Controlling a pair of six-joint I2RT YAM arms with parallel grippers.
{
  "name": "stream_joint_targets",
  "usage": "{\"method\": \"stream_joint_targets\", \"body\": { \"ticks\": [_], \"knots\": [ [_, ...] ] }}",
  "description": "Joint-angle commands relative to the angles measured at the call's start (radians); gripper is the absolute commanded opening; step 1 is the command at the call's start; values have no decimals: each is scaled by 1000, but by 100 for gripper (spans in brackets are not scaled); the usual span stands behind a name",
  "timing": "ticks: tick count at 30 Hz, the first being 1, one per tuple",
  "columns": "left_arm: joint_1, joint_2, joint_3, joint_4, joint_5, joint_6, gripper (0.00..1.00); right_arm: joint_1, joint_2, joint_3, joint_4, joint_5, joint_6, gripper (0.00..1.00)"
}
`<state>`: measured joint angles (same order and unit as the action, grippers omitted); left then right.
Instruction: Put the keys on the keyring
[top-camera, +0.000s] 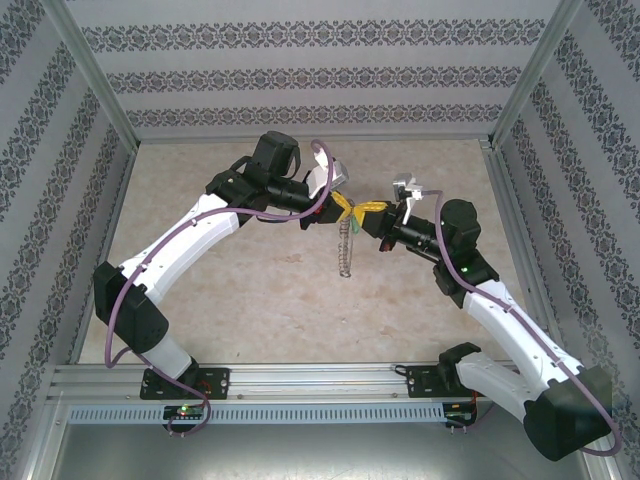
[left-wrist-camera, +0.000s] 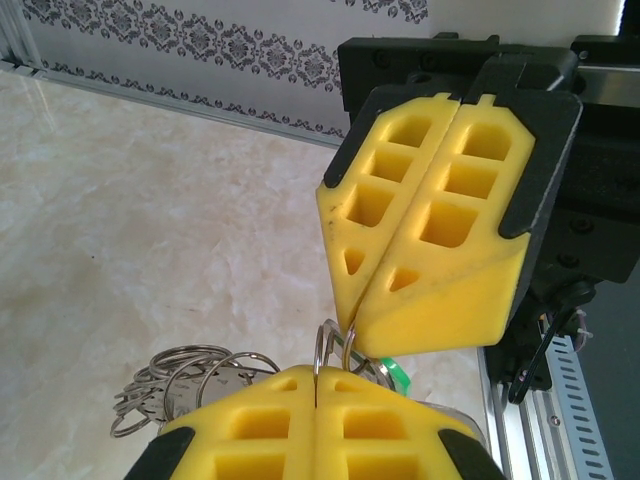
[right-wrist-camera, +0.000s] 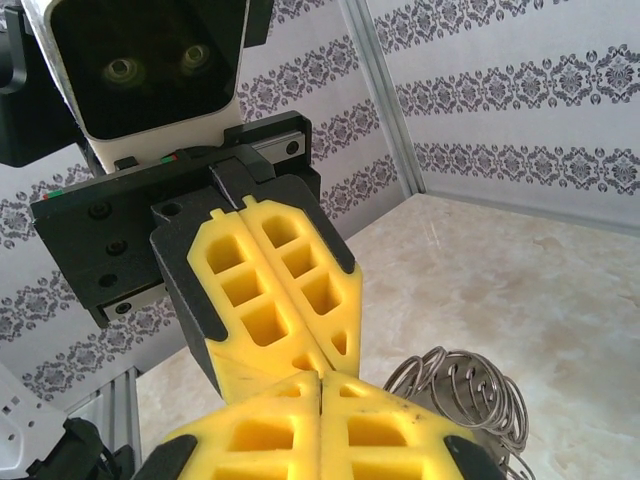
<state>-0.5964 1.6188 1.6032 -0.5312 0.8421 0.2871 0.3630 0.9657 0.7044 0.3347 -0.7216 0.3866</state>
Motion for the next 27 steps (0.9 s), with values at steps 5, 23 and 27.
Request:
{"method": "stream_joint_targets", "body": {
  "ticks": [5, 23, 27],
  "knots": [
    [-23, -6, 37, 31, 40, -5, 0, 16, 11, 20, 33, 40, -30, 0],
    [-27, -57, 0, 88, 14, -19, 0, -29, -10, -38, 3, 77, -26, 0],
    [-26, -60, -1, 90, 8, -19, 0, -41, -19, -49, -4, 76, -25, 0]
  ]
}}
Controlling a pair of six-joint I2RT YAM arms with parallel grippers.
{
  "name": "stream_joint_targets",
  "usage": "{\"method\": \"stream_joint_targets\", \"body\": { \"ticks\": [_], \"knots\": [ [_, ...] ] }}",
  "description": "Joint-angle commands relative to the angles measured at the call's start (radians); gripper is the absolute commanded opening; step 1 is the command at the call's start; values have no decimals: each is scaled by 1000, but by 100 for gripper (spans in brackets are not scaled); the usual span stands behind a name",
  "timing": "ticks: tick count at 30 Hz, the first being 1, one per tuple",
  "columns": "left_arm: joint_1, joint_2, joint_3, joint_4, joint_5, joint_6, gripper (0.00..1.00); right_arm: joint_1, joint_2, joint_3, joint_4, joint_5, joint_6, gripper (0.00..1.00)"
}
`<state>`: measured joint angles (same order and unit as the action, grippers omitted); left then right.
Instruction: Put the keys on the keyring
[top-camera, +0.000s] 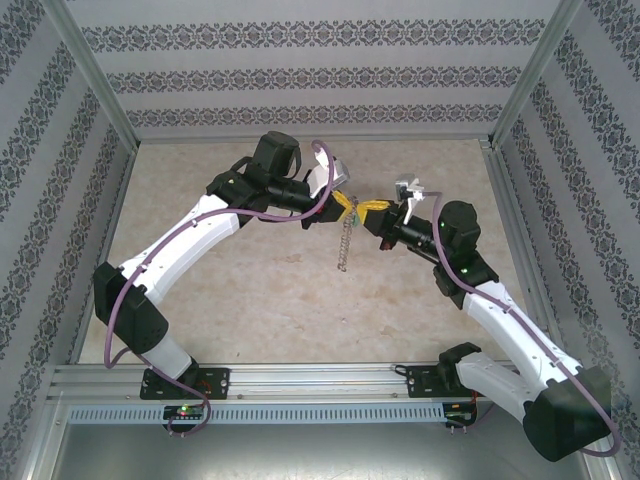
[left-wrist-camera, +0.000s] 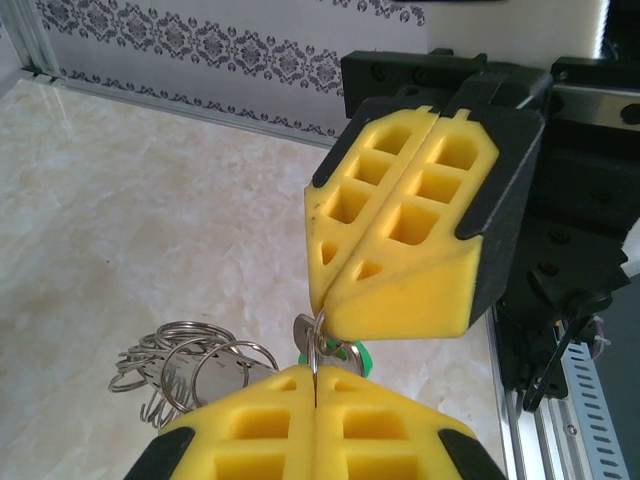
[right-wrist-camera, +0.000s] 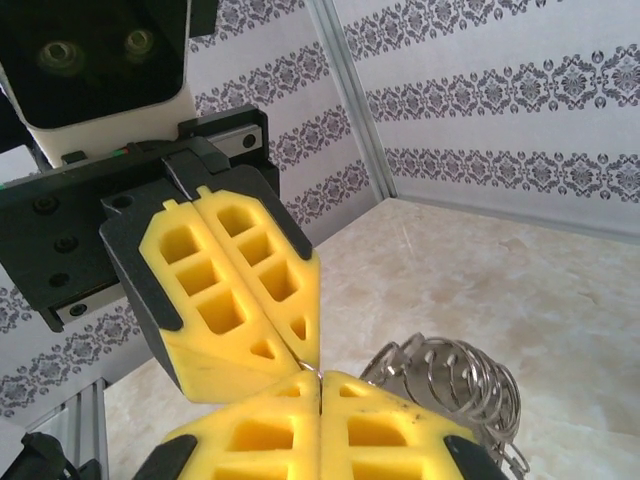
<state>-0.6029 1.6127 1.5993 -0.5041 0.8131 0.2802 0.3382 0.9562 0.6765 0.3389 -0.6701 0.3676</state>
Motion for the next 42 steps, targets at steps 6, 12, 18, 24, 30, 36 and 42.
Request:
{"method": "stream_joint_targets", "body": {
  "ticks": [6, 12, 18, 24, 30, 36, 42],
  "knots": [
    [-20, -61, -8, 75, 32, -17, 0, -30, -13, -35, -7, 14, 7, 0],
    [-20, -62, -15, 96, 31, -27, 0, -30, 0, -29, 11, -65, 28, 0],
    [-21, -62, -16, 112, 28, -35, 0, -30, 9, -12, -3, -172, 48, 0],
    [-21, -59, -19, 119, 22, -35, 0, -44, 5, -22, -32, -228, 57, 16],
    [-20, -61, -20, 120, 23, -33, 0, -108, -40, -33, -19, -232, 88, 40],
    [-21, -65, -19, 114, 27, -26, 0, -172, -62, -4, -2, -270, 106, 39],
    [-20, -64, -12, 102, 37, -19, 0, -171, -3, 43, 41, -366, 103, 47]
  ]
}}
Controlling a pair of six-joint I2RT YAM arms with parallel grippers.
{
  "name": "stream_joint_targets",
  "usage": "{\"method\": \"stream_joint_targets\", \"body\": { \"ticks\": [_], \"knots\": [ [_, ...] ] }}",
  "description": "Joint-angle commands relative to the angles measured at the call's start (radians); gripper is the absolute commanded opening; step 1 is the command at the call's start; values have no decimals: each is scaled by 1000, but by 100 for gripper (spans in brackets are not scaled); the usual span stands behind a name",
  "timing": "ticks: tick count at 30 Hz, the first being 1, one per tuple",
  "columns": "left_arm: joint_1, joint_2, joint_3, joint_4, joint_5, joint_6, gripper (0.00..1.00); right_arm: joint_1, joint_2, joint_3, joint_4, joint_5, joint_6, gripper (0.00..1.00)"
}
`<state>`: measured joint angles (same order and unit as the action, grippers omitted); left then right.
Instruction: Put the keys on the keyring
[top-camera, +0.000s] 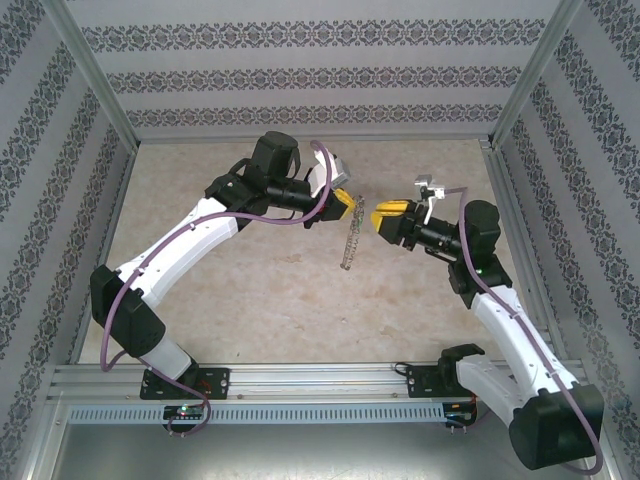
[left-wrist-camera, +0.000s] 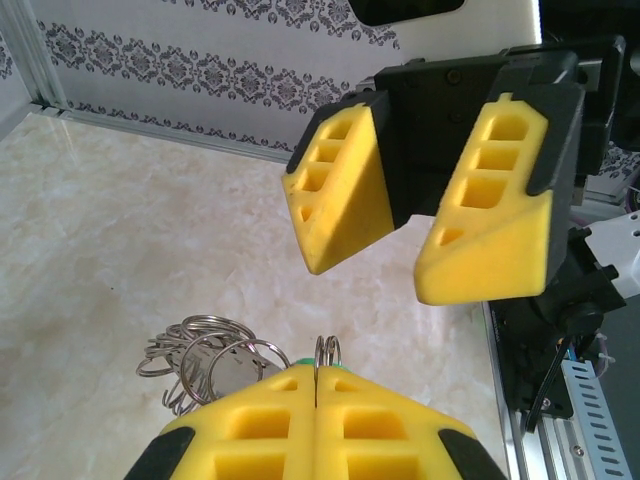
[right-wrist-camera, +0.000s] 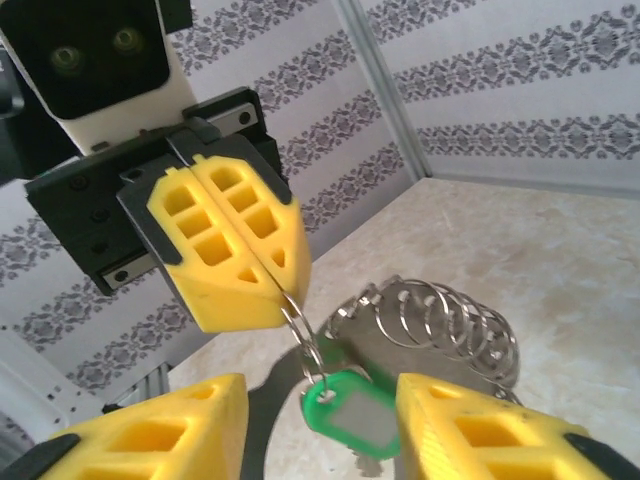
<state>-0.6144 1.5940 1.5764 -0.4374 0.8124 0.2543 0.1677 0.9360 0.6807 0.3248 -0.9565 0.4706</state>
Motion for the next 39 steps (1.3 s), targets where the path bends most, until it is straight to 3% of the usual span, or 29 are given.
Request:
{"method": "stream_joint_targets", "body": {
  "ticks": [1, 17, 19, 24, 31, 36, 39],
  "knots": [
    [-8, -46, 11, 36, 40, 7, 0, 2, 24, 42, 60, -89, -1, 48],
    [-9, -40, 16, 49, 61, -7, 0, 70, 127, 62, 166, -65, 14, 43],
    [-9, -40, 16, 51, 62, -9, 0, 81, 143, 69, 173, -65, 14, 37],
    [-9, -38, 16, 54, 62, -15, 0, 91, 160, 66, 187, -67, 16, 1],
    [-8, -36, 17, 46, -15, -14, 0, 76, 147, 66, 154, -69, -2, 0],
    [24, -69, 14, 30, -79, 1, 32, 59, 157, 115, 44, -86, -67, 0],
    [53, -86, 34, -13, -72, 12, 42, 58, 158, 163, -72, -85, -150, 0]
  ]
}}
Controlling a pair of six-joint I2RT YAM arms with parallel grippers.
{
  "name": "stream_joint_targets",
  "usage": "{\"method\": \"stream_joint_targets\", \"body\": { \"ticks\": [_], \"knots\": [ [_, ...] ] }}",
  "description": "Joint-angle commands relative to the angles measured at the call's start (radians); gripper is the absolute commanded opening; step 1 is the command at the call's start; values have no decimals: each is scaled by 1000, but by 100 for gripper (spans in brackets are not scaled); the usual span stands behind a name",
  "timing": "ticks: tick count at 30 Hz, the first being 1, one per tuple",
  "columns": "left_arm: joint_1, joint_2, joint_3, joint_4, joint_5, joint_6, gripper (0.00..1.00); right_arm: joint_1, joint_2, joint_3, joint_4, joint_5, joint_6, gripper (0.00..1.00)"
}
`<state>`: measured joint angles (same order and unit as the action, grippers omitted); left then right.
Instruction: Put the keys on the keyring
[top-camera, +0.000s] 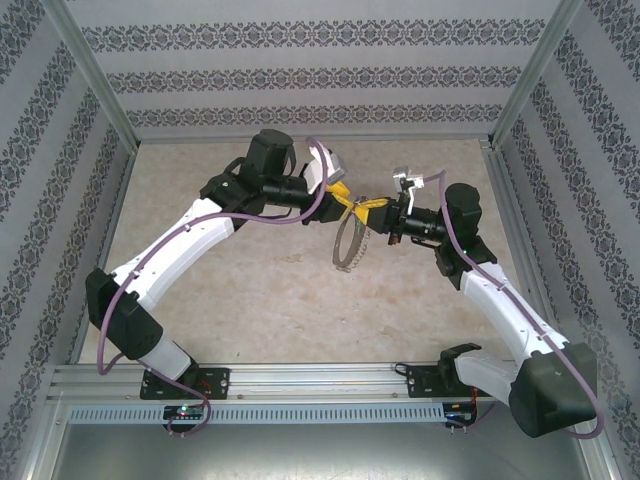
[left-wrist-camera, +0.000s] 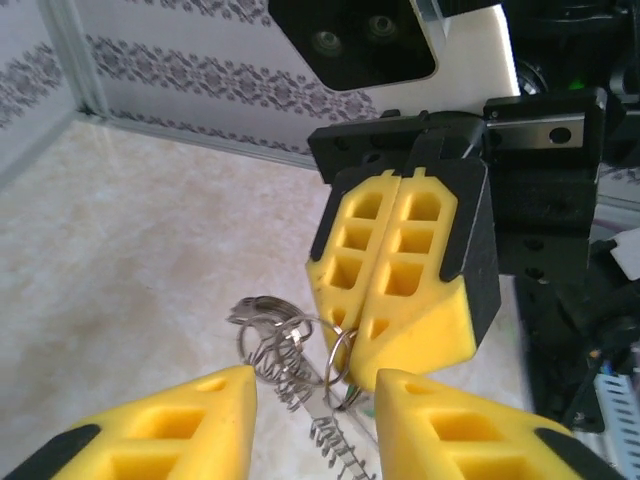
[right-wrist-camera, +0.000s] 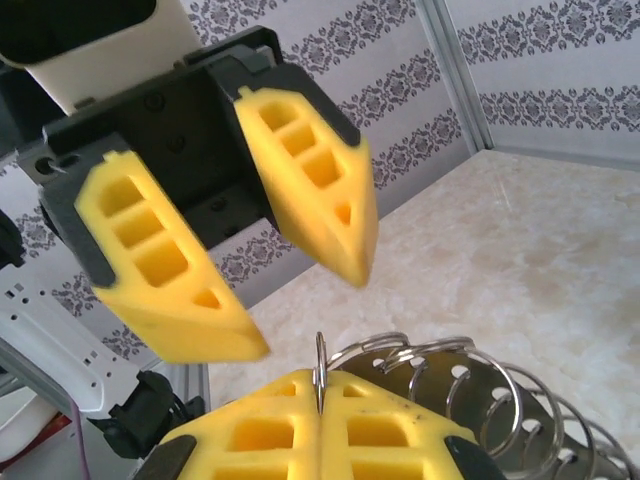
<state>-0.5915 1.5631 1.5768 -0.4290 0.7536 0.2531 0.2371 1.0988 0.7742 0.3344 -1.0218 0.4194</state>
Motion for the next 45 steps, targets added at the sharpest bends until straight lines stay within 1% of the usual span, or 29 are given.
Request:
{"method": "stream_joint_targets", "body": {
  "ticks": [1, 4, 7, 8, 10, 11, 13, 15, 19, 26, 39, 45],
  "knots": [
    [37, -58, 43, -38, -6, 17, 44, -10, -5, 84, -117, -19, -125, 0],
    [59, -55, 85, -103, 56, 28, 48, -11, -3, 120, -188, -25, -188, 0],
    [71, -26, 157, -223, 138, 69, 48, -9, 15, 185, -271, -50, -241, 0],
    [72, -14, 182, -270, 162, 90, 45, -8, 22, 208, -300, -59, -257, 0],
    [71, 16, 242, -366, 212, 133, 35, -3, 35, 253, -350, -69, -286, 0],
    [72, 30, 265, -408, 231, 153, 33, -2, 40, 270, -370, -72, -295, 0],
    [73, 60, 313, -481, 251, 180, 31, 4, 51, 307, -412, -80, -313, 0],
    [73, 77, 339, -515, 259, 196, 32, 11, 62, 341, -462, -74, -341, 0],
    [73, 81, 346, -515, 241, 208, 33, 33, 77, 394, -543, -69, -382, 0],
    [72, 113, 389, -536, 219, 221, 34, 69, 97, 433, -608, -62, -418, 0],
    [71, 154, 402, -540, 260, 209, 33, 113, 107, 436, -624, -34, -435, 0],
    [71, 165, 402, -546, 272, 210, 27, 119, 107, 435, -623, -24, -436, 0]
  ]
}}
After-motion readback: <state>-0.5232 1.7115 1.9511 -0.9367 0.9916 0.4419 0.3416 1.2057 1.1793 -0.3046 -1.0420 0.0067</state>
